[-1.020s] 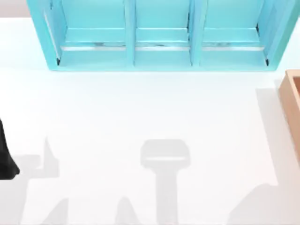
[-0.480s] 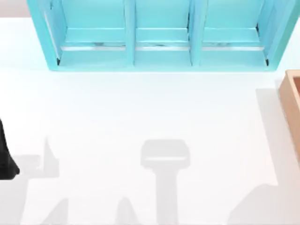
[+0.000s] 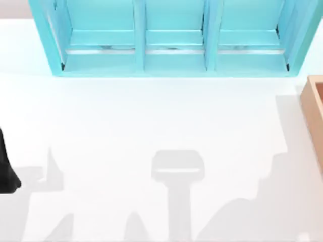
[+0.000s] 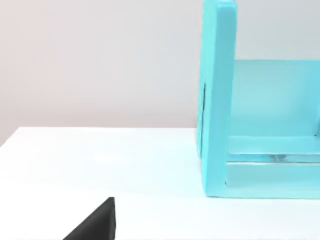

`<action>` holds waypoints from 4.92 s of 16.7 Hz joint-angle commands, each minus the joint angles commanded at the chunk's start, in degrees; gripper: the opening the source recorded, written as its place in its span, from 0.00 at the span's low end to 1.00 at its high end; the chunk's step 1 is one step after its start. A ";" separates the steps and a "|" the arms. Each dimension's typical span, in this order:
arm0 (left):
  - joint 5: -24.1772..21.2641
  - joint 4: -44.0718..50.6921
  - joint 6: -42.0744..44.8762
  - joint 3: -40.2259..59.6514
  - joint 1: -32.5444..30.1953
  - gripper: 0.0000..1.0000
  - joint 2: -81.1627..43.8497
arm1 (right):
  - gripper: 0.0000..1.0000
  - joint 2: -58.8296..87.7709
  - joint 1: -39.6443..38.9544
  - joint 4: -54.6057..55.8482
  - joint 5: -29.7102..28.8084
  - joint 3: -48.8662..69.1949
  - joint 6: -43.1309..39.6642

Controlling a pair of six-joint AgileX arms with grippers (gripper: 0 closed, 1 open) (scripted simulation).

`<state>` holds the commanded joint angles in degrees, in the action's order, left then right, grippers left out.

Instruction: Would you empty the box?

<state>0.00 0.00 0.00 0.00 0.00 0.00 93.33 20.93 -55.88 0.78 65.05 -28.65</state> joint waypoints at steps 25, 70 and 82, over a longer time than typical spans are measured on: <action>0.00 0.00 0.00 0.00 0.00 1.00 0.00 | 0.00 23.31 -22.22 -19.88 -1.04 37.72 30.31; 0.00 0.00 0.00 0.00 0.00 1.00 0.00 | 1.00 45.11 -41.38 -9.20 -1.06 48.57 50.15; 0.00 0.00 0.00 0.00 0.00 1.00 0.00 | 1.00 44.69 -41.27 -23.04 -1.07 61.43 50.14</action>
<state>0.00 0.00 0.00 0.00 0.00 0.00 138.02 -20.33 -78.93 -0.30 126.48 21.48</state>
